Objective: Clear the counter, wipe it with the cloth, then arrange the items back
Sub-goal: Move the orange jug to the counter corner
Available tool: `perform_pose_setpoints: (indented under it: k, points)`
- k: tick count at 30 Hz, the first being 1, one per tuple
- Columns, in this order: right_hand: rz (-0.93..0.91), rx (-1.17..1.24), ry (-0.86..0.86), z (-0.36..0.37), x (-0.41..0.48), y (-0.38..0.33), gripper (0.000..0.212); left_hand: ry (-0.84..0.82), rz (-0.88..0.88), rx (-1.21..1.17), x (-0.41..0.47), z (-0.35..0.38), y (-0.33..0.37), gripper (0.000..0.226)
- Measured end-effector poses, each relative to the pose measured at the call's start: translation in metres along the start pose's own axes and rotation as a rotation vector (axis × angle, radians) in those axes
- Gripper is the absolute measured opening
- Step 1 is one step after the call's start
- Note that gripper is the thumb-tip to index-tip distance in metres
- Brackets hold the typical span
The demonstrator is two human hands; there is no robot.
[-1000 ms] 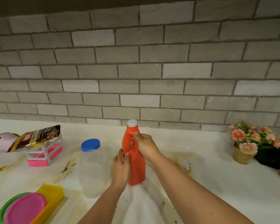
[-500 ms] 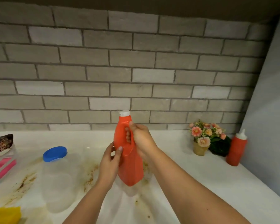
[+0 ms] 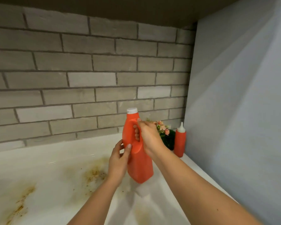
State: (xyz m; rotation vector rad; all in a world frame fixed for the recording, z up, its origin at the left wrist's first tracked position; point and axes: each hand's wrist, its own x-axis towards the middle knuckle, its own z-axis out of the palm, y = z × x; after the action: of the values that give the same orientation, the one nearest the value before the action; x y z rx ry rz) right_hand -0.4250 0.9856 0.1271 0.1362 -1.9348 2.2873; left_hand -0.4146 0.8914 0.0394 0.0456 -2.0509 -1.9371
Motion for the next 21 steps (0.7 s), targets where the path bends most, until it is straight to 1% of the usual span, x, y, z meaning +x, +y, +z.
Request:
perform_pose_setpoints:
  k: [3,7,9,11,13,16,21]
  points:
    - [0.002,0.013,0.059,-0.044,0.013,0.0,0.03,-0.037,-0.037,-0.001,0.002,0.047,-0.006,0.042]
    - [0.006,0.02,0.117,-0.1,0.029,0.002,0.03,-0.091,-0.138,0.003,0.003,0.106,-0.009,0.032]
    - [0.015,0.035,0.144,-0.126,0.038,0.003,0.03,-0.096,-0.204,-0.018,0.004,0.131,-0.01,0.033]
    - [0.025,0.064,0.176,-0.149,0.047,0.006,0.03,-0.11,-0.23,-0.025,0.006,0.153,-0.014,0.027]
    - [0.028,0.093,0.212,-0.168,0.054,0.011,0.029,-0.146,-0.23,-0.004,0.009,0.173,-0.021,0.02]
    - [0.015,0.147,0.241,-0.194,0.066,0.021,0.027,-0.198,-0.242,0.002,0.01,0.197,-0.03,0.019]
    - [0.046,0.189,0.314,-0.221,0.084,0.037,0.028,-0.302,-0.313,-0.094,0.01,0.222,-0.038,0.019]
